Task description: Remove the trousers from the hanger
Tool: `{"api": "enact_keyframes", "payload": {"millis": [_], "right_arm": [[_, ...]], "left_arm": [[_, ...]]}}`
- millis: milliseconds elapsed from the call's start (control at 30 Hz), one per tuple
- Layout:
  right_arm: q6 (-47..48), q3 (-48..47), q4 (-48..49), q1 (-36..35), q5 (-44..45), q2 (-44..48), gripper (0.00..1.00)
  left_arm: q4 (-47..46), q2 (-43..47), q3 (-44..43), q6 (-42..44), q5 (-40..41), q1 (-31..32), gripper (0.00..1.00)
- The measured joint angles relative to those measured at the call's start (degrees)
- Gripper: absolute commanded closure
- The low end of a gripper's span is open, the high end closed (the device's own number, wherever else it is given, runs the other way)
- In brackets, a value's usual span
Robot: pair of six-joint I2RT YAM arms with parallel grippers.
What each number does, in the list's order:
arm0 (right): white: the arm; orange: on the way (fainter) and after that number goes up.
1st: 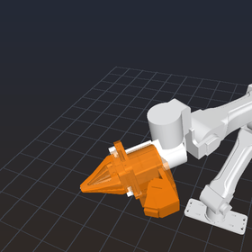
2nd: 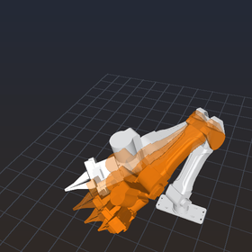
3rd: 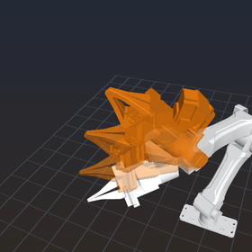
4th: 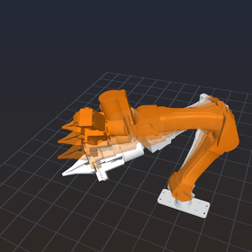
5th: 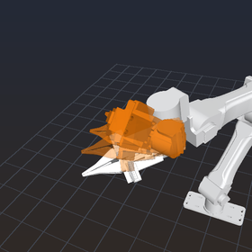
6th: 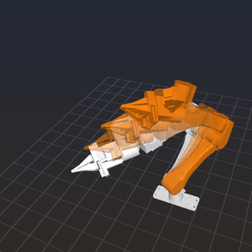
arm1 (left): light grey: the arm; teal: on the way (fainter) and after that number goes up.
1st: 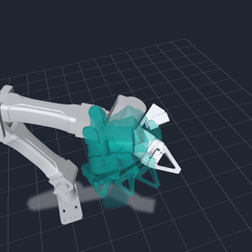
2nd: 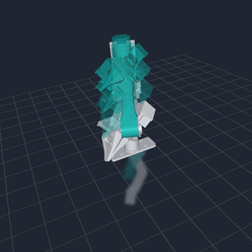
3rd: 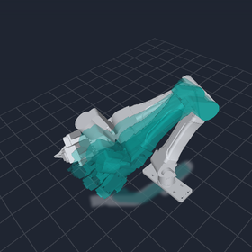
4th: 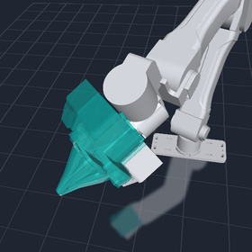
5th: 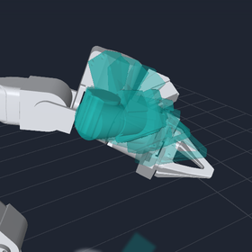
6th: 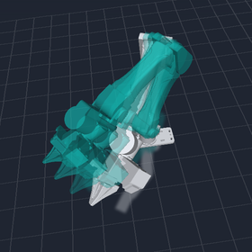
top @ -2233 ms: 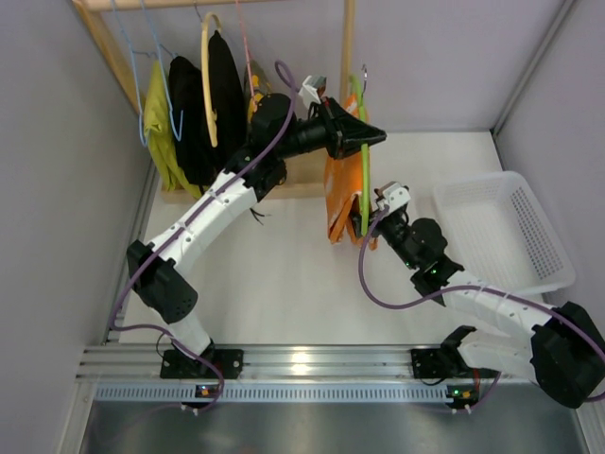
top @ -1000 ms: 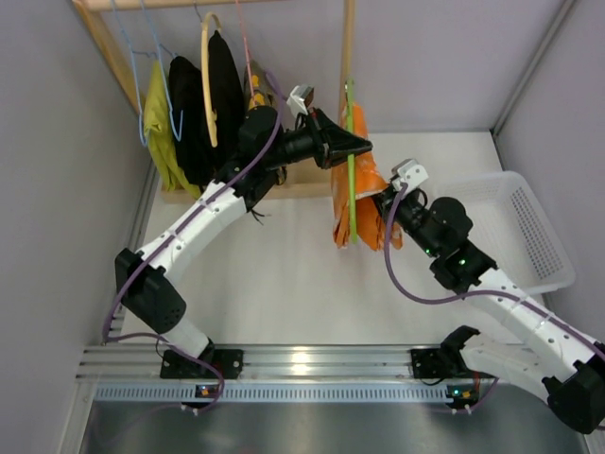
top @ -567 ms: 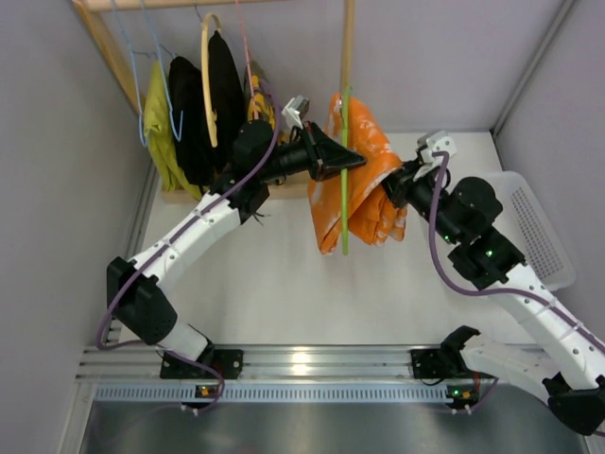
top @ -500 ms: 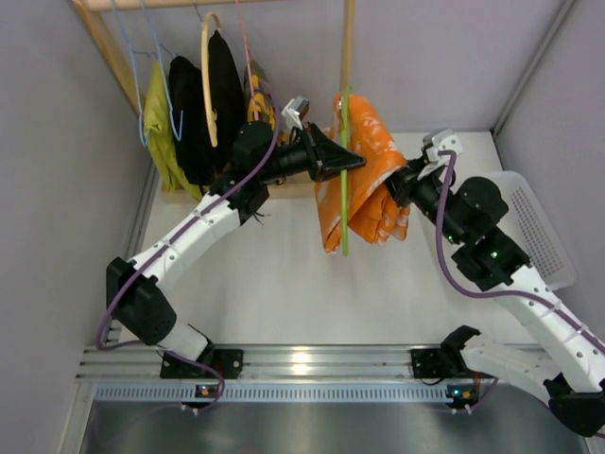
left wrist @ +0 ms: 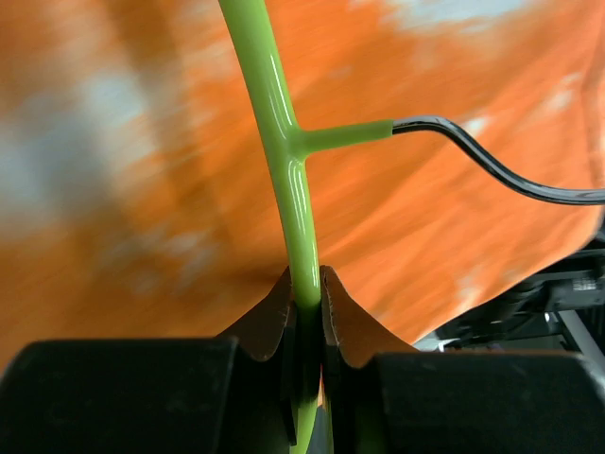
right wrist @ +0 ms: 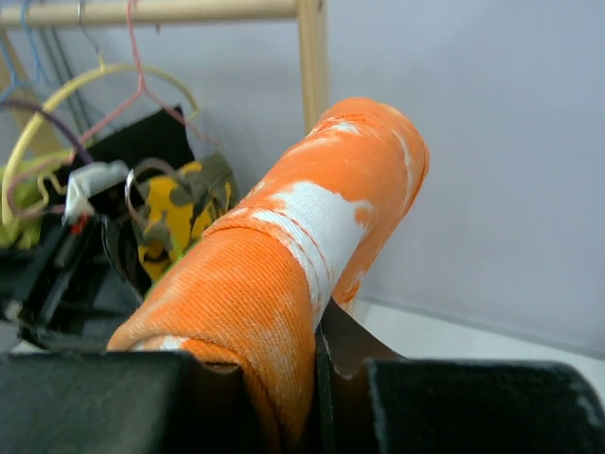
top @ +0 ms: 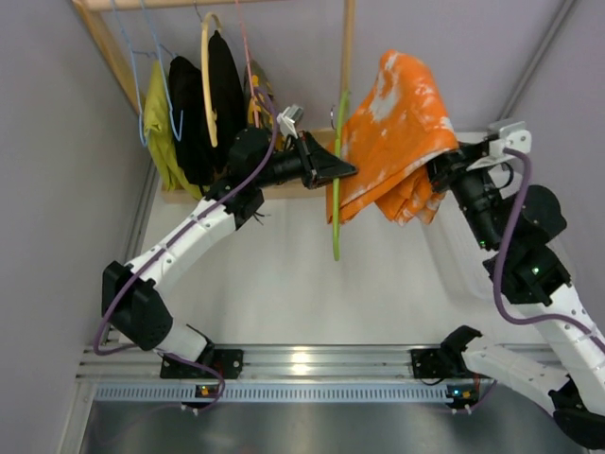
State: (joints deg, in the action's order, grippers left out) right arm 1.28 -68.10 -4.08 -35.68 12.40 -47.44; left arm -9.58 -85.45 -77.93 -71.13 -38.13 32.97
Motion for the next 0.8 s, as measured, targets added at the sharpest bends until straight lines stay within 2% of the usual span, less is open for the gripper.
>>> {"api": "enact_keyframes", "payload": {"millis": [200,400,633,800], "right_arm": [[1.46,-6.45,4.33,3.56,4.63,2.38,1.00],[5.92,-8.22,8.41,7.32,10.45,5.60,1.00],[17.18,-9.05,8.28,11.10,23.08,5.01,1.00],[24.90,-4.81,7.34,13.90,30.60,6.36,1.00]], "left_arm": [[0.70,0.00,1.99,2.40,-0.02,-0.22,1.00],[1.16,0.00,2.10,3.41,-0.35,-0.31,1.00],[1.77,0.00,2.10,4.48,-0.68,-0.33,1.00],[2.14,0.00,2.08,5.11,-1.05,-0.37,1.00]]}}
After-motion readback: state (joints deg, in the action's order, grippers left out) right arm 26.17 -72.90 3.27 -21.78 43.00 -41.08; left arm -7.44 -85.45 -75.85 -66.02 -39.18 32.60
